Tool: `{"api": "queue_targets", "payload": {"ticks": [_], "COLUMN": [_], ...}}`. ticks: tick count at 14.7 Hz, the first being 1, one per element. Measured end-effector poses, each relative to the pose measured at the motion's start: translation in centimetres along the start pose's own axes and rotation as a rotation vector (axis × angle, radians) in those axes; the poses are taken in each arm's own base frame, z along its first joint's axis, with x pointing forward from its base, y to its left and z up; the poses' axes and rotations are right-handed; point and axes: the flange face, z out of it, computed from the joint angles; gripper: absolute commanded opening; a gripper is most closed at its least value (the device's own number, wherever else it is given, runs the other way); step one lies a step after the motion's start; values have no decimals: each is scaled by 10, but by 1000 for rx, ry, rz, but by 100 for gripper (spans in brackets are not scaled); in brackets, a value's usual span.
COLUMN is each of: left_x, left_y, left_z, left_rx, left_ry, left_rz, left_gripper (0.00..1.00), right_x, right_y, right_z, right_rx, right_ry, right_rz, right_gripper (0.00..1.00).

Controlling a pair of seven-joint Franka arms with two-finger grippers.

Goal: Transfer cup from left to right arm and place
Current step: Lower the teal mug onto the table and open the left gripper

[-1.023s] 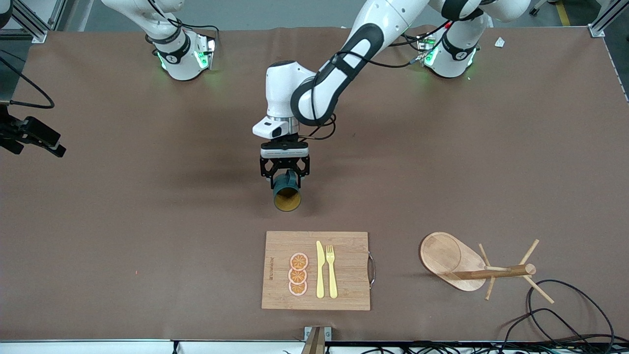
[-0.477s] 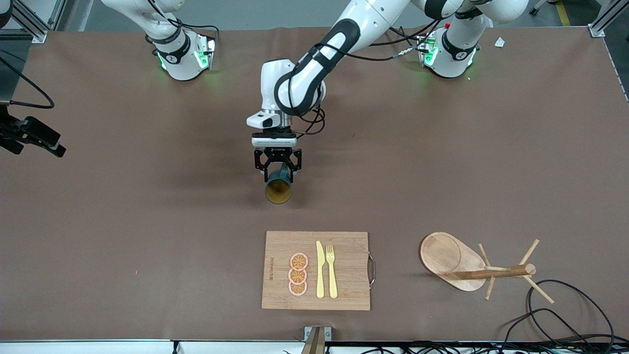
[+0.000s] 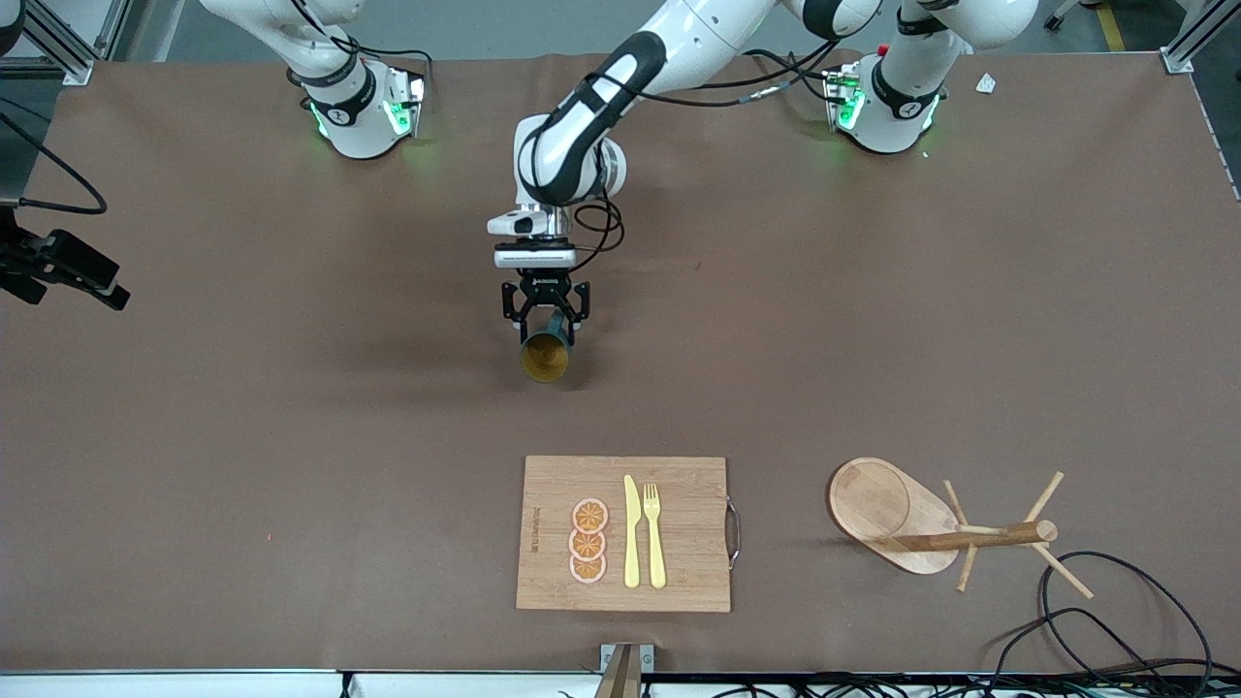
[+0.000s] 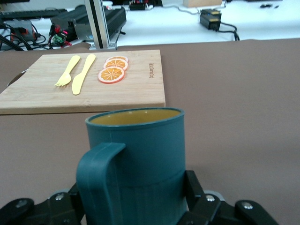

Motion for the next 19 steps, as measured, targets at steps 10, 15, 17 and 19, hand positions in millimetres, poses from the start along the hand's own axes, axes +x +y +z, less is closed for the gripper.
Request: {"api": "queue_targets", "payload": {"ticks": [10,15,17,19], "left_x": [-68,-78,-68,-52], "left_y": [12,42,48,50], "left_z": [-20,-90,-109,-117], "left_rx": [-28,29,49,66], "left_ry": [142,117,105,86], "left_rz": [26,-84,-120,-161], "left_gripper": [100,100,100,99], "right_x": [0,0,0,0], "right_y": [0,0,0,0], "right_z": [0,0,0,0], "right_rx": [0,0,0,0], "right_ry": [0,0,0,0], "right_rz": [0,0,0,0], "right_gripper": [100,100,100,100]}}
